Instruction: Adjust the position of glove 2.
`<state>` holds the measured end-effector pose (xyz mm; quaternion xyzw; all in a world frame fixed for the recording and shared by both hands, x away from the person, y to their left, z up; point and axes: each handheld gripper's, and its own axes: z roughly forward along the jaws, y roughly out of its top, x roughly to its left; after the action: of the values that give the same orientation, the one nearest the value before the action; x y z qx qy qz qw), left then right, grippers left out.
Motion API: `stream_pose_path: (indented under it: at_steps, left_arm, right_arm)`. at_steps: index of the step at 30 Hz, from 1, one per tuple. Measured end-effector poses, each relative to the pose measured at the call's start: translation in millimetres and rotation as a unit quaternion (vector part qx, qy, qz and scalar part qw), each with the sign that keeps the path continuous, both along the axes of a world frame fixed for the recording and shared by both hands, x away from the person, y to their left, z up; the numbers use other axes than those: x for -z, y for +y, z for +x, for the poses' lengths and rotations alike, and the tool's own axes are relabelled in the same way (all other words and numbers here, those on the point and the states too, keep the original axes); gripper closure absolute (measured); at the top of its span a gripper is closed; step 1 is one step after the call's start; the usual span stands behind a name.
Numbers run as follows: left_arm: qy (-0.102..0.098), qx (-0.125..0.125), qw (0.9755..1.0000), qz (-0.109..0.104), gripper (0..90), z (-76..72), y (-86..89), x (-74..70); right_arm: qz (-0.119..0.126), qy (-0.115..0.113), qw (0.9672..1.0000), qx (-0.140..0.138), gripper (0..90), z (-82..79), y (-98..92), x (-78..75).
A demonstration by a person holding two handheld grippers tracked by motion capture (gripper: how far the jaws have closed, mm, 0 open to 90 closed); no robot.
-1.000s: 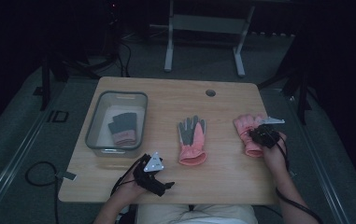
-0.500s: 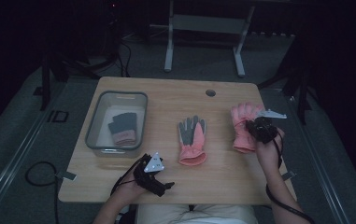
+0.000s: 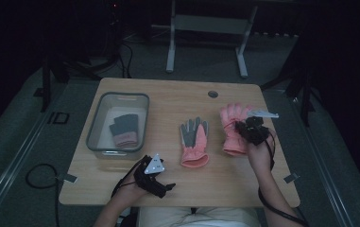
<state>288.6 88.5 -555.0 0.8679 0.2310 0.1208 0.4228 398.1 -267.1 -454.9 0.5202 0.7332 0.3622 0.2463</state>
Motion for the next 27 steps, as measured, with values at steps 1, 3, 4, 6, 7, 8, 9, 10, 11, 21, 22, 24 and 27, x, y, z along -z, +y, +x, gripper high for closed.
stream_pose_path:
  at_steps: [1, 3, 4, 6, 7, 8, 9, 10, 11, 21, 22, 24, 27]
  left_arm:
    - [0.001, -0.001, 1.0000, -0.002, 1.5, 0.2, 0.2, -0.1]
    - [0.002, 0.000, 1.0000, -0.003, 1.5, 0.3, 0.5, -0.1]
    - [0.001, 0.000, 1.0000, -0.001, 1.5, 0.3, 0.5, 0.0]
    - [0.000, 0.001, 1.0000, -0.001, 1.5, -0.1, 0.6, -0.1]
    - [0.000, 0.002, 1.0000, -0.002, 1.5, -0.4, 0.5, -0.2]
    - [-0.001, 0.002, 1.0000, -0.001, 1.5, -0.4, 0.5, -0.3]
    - [-0.001, 0.001, 1.0000, -0.003, 1.5, -0.3, 0.6, -0.3]
    - [0.000, 0.001, 1.0000, -0.004, 1.5, -0.1, 0.8, -0.4]
    - [0.000, 0.001, 1.0000, -0.004, 1.5, 0.0, 0.8, -0.3]
    - [0.000, 0.003, 1.0000, -0.002, 1.5, 0.4, 1.1, 0.1]
    - [0.000, 0.003, 1.0000, -0.003, 1.5, 0.4, 1.1, 0.1]
    - [0.000, 0.004, 1.0000, -0.003, 1.5, 0.2, 1.0, 0.0]
    - [0.000, 0.003, 1.0000, -0.002, 1.5, 0.1, 0.7, 0.2]
  right_arm:
    - [-0.002, 0.002, 1.0000, -0.003, 85.1, -0.2, 3.2, 3.6]
    - [-0.002, 0.010, 0.9999, -0.002, 85.0, -0.6, 8.9, 11.3]
    - [-0.003, 0.012, 0.9999, 0.001, 85.0, -0.6, 11.0, 15.3]
    - [0.002, 0.020, 0.9998, 0.008, 84.9, -0.8, 13.4, 23.3]
    - [0.006, 0.025, 0.9996, 0.012, 85.0, -1.4, 14.3, 27.0]
    - [0.003, 0.027, 0.9995, 0.014, 84.9, -2.0, 14.9, 30.7]
    - [0.003, 0.031, 0.9994, 0.018, 84.9, -2.6, 16.1, 34.2]
    - [0.005, 0.036, 0.9992, 0.020, 84.8, -3.2, 16.8, 37.6]
    - [0.004, 0.041, 0.9989, 0.022, 84.7, -3.9, 17.6, 40.8]
    - [-0.022, 0.055, 0.9982, 0.007, 81.5, 0.7, 22.8, 65.0]
    - [-0.026, 0.055, 0.9981, 0.004, 80.7, 2.0, 22.2, 66.6]
    - [-0.023, 0.058, 0.9980, 0.002, 79.8, 4.7, 19.7, 69.0]
    - [-0.019, 0.058, 0.9981, 0.005, 79.4, 6.4, 17.5, 68.8]
